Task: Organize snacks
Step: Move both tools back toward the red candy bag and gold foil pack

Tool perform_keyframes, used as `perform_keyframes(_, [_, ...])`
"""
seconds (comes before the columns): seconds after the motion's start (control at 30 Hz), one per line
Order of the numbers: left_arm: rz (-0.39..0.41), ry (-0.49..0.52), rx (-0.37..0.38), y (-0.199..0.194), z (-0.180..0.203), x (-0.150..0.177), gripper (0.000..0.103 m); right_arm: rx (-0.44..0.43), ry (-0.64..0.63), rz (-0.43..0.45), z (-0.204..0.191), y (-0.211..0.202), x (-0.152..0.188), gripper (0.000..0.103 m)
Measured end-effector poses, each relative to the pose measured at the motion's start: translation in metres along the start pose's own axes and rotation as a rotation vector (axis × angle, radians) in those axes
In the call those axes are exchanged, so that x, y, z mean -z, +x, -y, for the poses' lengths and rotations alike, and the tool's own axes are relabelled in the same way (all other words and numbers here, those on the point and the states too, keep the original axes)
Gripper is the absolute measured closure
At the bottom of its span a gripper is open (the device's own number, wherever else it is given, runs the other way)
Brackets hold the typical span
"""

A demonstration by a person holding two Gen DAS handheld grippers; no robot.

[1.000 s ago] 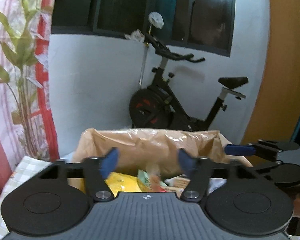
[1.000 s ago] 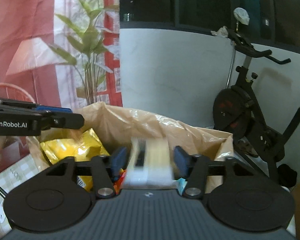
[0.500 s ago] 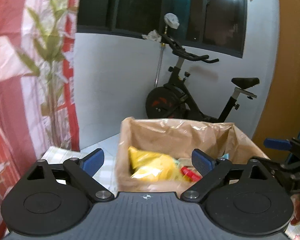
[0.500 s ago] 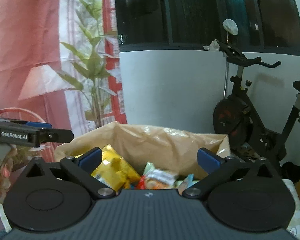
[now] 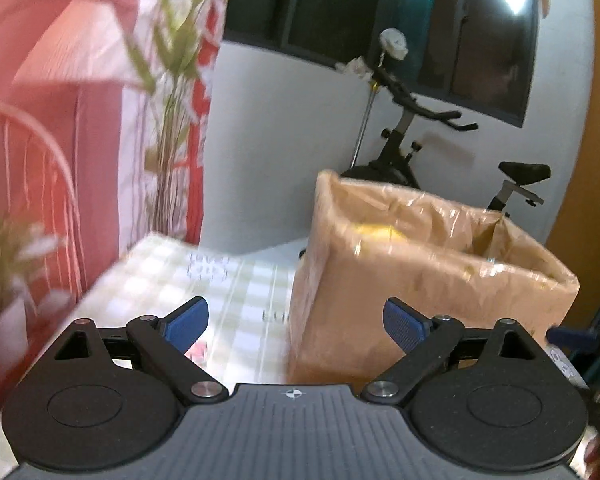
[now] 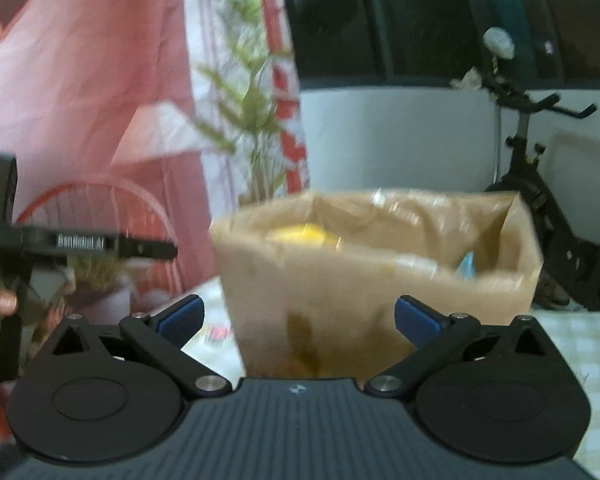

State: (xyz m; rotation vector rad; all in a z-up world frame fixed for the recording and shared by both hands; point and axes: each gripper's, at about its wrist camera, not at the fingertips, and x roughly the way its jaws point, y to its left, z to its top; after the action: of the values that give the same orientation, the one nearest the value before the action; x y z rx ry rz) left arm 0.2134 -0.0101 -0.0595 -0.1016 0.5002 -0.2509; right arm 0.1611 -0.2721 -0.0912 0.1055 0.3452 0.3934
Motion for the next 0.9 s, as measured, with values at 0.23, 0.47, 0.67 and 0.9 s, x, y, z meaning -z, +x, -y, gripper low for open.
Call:
perform_keyframes(0.23, [-0.101,-0.032,-0.030,0.009,0.002,0.039,0.008,-0.053,-0.017,-0.149,-0.009,0.014,0.037,0.000])
perform_keyframes(0.47, [-0.189,-0.042,-0.056,0.013,-0.010,0.066,0.012,-0.085,-0.016,-0.315,-0.010,0.040,0.072,0.009])
perform_keyframes(0.67, [-0.189,-0.078,-0.080,0.015,-0.023,0.069,0.016,-0.093,-0.047,-0.414,-0.011,0.074,0.096,0.018])
perform_keyframes(0.9, [-0.196,-0.091,-0.100,0.011,-0.022,0.078,0.020,-0.057,-0.124,-0.461,-0.020,0.107,0.110,0.028])
